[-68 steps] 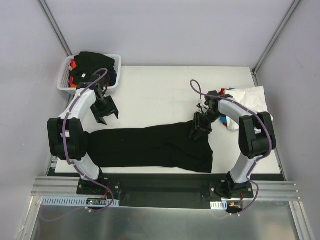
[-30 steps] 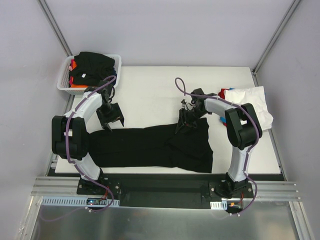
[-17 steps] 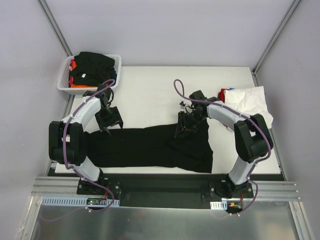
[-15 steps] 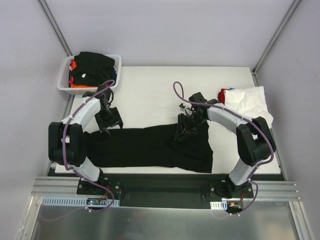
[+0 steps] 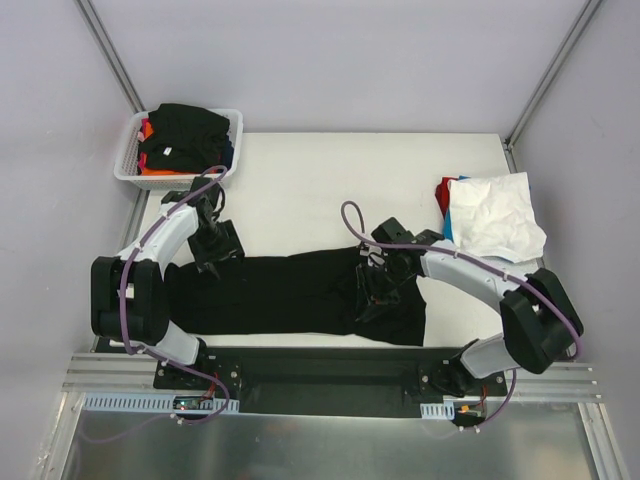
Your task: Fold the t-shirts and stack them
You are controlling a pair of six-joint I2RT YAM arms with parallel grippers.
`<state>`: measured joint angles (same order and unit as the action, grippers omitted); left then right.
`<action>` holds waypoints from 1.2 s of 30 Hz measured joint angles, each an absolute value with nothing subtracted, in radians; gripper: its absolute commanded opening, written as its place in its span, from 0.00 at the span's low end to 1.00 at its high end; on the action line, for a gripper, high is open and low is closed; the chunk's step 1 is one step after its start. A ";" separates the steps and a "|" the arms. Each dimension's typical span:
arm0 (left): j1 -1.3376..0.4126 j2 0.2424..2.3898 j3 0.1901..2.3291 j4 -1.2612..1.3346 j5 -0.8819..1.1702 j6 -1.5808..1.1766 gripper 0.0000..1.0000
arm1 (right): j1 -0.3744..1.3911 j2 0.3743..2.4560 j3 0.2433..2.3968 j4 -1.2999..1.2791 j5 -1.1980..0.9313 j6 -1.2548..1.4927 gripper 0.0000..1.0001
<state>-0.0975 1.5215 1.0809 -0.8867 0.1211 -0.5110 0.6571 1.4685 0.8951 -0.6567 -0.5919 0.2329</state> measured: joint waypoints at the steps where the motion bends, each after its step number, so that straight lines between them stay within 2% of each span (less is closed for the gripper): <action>1: -0.097 1.519 1.078 -0.887 0.121 -0.511 0.64 | 0.672 1.456 0.892 -0.667 -0.579 0.239 0.34; 8: -0.097 1.514 1.068 -0.880 0.122 -0.513 0.64 | 0.702 1.457 0.979 -0.786 -0.418 0.213 0.43; 13: -0.097 1.497 1.066 -0.875 0.122 -0.514 0.64 | 0.611 1.633 1.141 -0.809 -0.368 0.107 0.47; 25: -0.098 1.459 1.044 -0.872 0.122 -0.528 0.64 | 0.386 1.923 1.362 -0.808 -0.447 -0.034 0.46; 36: -0.099 1.551 1.116 -0.880 0.122 -0.532 0.64 | 0.379 2.035 1.465 -0.783 -0.622 -0.065 0.44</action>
<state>-0.0994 1.5509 1.1164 -0.8799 0.1219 -0.5323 0.3786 2.0346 1.4651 -0.7830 -0.6220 -0.0650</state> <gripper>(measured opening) 0.639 0.439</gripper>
